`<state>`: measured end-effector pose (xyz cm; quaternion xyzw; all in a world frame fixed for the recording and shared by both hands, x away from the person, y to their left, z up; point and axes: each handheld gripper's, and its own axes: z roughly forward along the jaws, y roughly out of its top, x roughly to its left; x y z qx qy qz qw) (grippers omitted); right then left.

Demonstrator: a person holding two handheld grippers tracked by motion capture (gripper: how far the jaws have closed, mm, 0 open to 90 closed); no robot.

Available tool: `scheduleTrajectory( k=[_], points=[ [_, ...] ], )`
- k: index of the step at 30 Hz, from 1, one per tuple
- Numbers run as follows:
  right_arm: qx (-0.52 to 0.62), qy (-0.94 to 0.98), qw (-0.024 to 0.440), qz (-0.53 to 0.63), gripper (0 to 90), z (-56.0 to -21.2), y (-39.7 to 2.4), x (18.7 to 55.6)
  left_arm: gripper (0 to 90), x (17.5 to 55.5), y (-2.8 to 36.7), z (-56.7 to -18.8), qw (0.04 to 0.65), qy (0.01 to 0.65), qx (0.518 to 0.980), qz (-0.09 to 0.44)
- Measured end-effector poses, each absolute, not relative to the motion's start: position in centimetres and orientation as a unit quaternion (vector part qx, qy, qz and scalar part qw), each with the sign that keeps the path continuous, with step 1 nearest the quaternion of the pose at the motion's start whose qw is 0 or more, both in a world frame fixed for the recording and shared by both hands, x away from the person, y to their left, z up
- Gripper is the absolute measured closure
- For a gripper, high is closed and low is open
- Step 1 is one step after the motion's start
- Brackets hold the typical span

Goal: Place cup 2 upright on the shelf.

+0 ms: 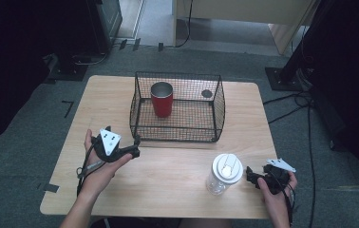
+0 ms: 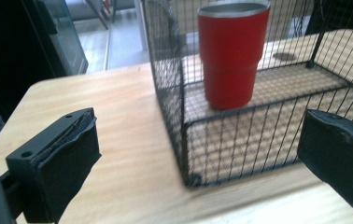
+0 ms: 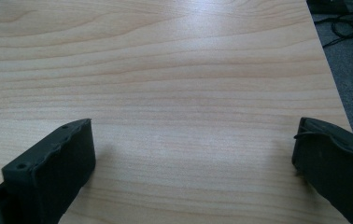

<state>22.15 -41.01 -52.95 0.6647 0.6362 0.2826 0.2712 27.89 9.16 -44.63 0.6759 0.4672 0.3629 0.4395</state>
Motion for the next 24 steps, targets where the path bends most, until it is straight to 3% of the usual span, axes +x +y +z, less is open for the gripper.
scheduleTrajectory(
  k=[24],
  points=[
    [0.662,0.64,0.271,0.282,0.0,-53.0,-40.9,22.1,0.0,25.3,14.9,-49.8,0.393,0.52,0.67,0.357]
  ],
)
